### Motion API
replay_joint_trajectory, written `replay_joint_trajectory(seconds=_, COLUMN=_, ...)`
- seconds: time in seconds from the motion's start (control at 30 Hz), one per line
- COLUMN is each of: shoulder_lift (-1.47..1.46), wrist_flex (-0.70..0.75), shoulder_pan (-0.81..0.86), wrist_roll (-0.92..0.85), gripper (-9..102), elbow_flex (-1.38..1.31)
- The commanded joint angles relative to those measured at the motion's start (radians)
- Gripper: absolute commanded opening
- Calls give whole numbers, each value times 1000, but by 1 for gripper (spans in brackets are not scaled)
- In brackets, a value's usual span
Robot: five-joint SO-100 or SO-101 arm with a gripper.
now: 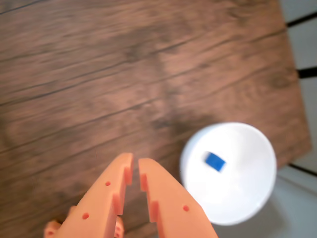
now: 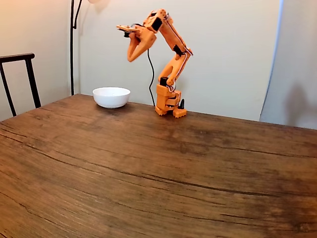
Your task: Grasp the cube and drop it in the bowl
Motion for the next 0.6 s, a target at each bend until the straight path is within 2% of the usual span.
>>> replay_joint_trajectory(seconds=0.0, shoulder_lift=49, wrist_flex=57, shoulder_pan=-110, wrist_roll=-115, gripper=0, elbow_flex=21)
replay_joint_trajectory(seconds=0.13, shoulder_lift=120, wrist_flex=46, shoulder_pan=-285, wrist_roll=-311, gripper=0, elbow_flex=52)
replay_joint_trajectory(seconds=0.2, shoulder_lift=152, wrist_flex=44, shoulder_pan=-362, wrist_roll=-348, gripper=-1, elbow_flex=58)
replay_joint_trajectory(seconds=0.4, shoulder_lift=270, wrist_flex=54, shoulder_pan=-558, wrist_roll=-298, gripper=-1, elbow_flex=67)
replay_joint_trajectory(seconds=0.57, shoulder_lift=394, wrist_flex=55, shoulder_pan=-632, wrist_roll=-261, gripper=-1, elbow_flex=80)
